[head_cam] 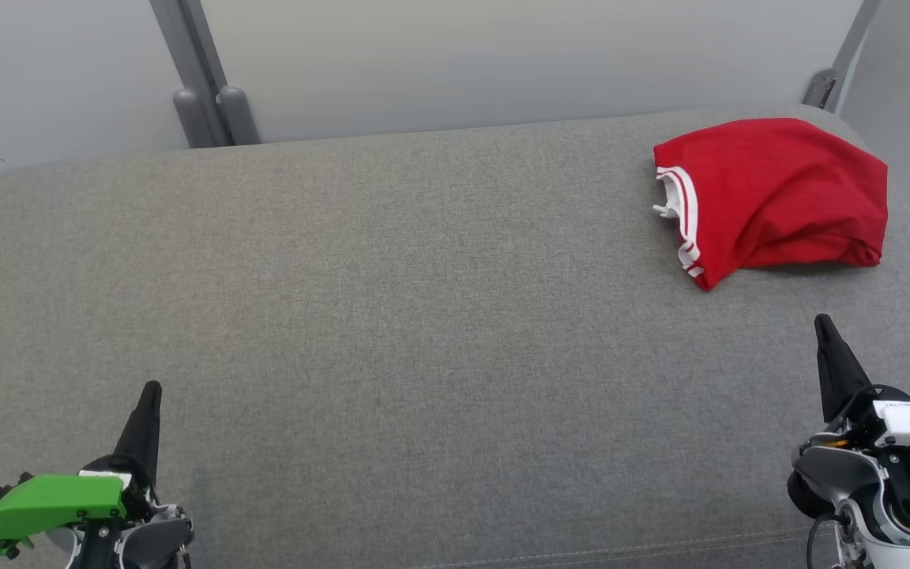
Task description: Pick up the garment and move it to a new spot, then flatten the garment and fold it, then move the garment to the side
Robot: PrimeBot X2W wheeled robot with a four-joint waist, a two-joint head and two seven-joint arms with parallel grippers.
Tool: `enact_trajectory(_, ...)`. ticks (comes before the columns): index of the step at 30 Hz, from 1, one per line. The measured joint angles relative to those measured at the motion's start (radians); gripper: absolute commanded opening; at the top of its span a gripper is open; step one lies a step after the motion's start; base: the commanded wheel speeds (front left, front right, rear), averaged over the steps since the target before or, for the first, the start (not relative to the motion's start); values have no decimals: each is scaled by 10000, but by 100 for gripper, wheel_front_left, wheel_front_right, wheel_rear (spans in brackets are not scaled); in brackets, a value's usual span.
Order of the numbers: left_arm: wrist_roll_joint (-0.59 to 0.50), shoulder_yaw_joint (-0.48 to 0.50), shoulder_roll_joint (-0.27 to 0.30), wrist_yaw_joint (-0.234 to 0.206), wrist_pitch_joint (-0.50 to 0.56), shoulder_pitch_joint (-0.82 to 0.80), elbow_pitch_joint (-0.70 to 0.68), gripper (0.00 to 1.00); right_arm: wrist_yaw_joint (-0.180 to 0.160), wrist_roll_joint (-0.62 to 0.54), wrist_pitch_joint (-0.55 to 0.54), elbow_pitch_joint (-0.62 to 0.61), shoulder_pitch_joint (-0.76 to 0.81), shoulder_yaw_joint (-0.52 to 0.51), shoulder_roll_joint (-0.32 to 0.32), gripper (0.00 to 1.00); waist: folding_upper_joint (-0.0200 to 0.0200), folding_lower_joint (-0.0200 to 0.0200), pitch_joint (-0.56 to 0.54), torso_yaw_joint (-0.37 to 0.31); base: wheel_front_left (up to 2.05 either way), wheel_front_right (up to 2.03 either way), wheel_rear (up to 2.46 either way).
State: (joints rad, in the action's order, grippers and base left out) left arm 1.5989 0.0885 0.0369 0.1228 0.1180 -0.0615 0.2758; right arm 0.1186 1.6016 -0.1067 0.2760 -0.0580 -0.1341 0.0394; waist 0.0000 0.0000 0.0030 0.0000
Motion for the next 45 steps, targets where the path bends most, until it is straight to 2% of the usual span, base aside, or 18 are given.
enact_trajectory(45,0,-2,0,0,0,0,-4,0,0,0,0,-2,0,-2,0,0,0,0,0,0,0,0,0)
